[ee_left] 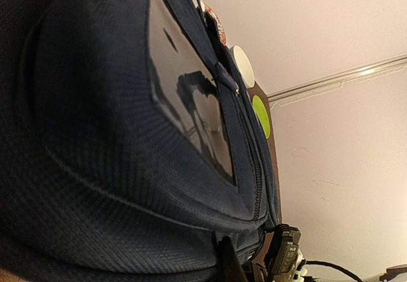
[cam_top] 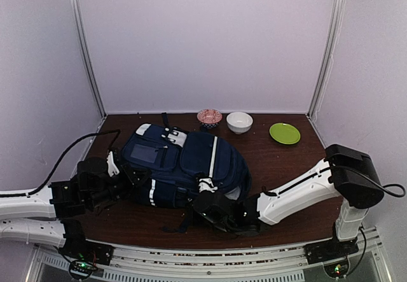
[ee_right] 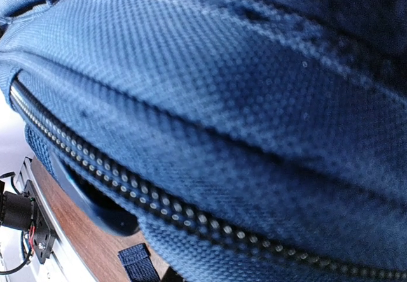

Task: Pack the student bag
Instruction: Zip the student bag at the center of the board.

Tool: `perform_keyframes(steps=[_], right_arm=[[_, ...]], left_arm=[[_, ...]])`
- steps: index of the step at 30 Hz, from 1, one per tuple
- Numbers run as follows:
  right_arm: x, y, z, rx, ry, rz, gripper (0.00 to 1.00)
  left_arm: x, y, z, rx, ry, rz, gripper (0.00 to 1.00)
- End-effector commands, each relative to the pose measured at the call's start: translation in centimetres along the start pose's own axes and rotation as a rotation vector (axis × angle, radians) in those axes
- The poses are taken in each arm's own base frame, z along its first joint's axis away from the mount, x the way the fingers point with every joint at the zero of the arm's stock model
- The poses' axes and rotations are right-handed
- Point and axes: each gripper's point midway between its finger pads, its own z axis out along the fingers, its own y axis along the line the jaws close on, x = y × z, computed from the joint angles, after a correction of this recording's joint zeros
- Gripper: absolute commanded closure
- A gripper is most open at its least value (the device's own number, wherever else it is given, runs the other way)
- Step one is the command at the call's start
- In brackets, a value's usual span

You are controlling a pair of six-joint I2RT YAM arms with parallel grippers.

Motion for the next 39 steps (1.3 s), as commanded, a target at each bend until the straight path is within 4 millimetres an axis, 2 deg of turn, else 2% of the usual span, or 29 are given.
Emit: perform_keyframes(steps=[1,4,8,12,18,31,39], right_arm=[[-0.1,-1.3,0.7,0.065,-0.008,0.005,0.87],[-0.1,-1.2,0.8,0.064,-0.008,0.002,0.90],[-0.2,-1.2,0.7,0.063,-0.011,0.002,1.00],[-0.8,-1.2,0.1,0.057,-0.028,0.007,1.00],[-1.0,-2.2,-1.0,0.074,-0.037,0.013,1.00],[-1.3,-6.7,-5.0,0.151,-0.060,0.024,1.00],[-1.4,-10.3,-7.7,0.232,-0.084,0.033,1.00]], left_arm=[[-1.9,-4.2,-0.9,0.150,-0.062,-0.035,1.00],[-2.0,-4.2,-0.9,0.148,-0.063,-0.035,1.00],[-1.9,-4.1,-0.8,0.145,-0.061,-0.037,1.00],[-1.9,-3.9,-0.8,0.138,-0.061,-0.038,1.00],[-2.1,-3.3,-1.0,0.116,-0.074,-0.036,1.00],[-3.5,-1.3,-2.0,0.046,-0.152,-0.026,1.00],[-4.7,0.3,-3.0,-0.008,-0.197,-0.017,1.00]])
